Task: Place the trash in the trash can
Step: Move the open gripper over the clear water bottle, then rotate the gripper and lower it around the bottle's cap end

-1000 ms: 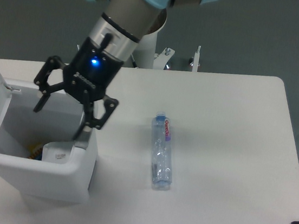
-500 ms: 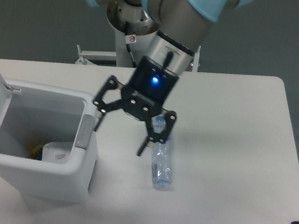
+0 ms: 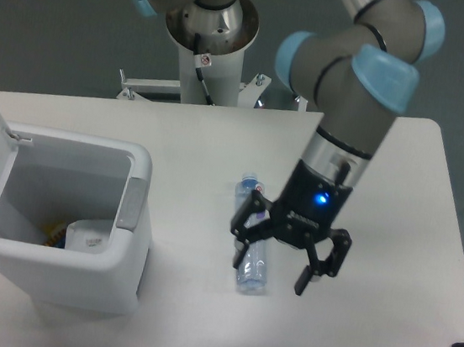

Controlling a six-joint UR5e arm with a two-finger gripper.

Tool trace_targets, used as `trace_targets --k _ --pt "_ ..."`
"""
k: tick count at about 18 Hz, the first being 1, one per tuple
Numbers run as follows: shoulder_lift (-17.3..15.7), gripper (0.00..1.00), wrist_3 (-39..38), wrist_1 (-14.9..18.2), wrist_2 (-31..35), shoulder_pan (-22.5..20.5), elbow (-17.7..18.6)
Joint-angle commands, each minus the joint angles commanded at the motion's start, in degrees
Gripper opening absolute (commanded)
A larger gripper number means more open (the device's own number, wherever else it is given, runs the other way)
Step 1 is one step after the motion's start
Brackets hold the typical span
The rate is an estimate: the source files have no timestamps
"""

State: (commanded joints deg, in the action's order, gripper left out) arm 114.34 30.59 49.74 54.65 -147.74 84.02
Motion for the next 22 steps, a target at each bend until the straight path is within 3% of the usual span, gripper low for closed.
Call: trace_targets --k 3,10,14,22 --pt "1.2 1.0 0.3 5.4 5.6 0.4 -0.5" --pt "4.0 1.0 0.3 11.3 13.3 2.3 -1.6" --pt "6.4 1.0 0.3 12.2 19.3 5.2 -1.5" --pt "8.2 1.0 0.3 14.9 28.5 7.9 0.4"
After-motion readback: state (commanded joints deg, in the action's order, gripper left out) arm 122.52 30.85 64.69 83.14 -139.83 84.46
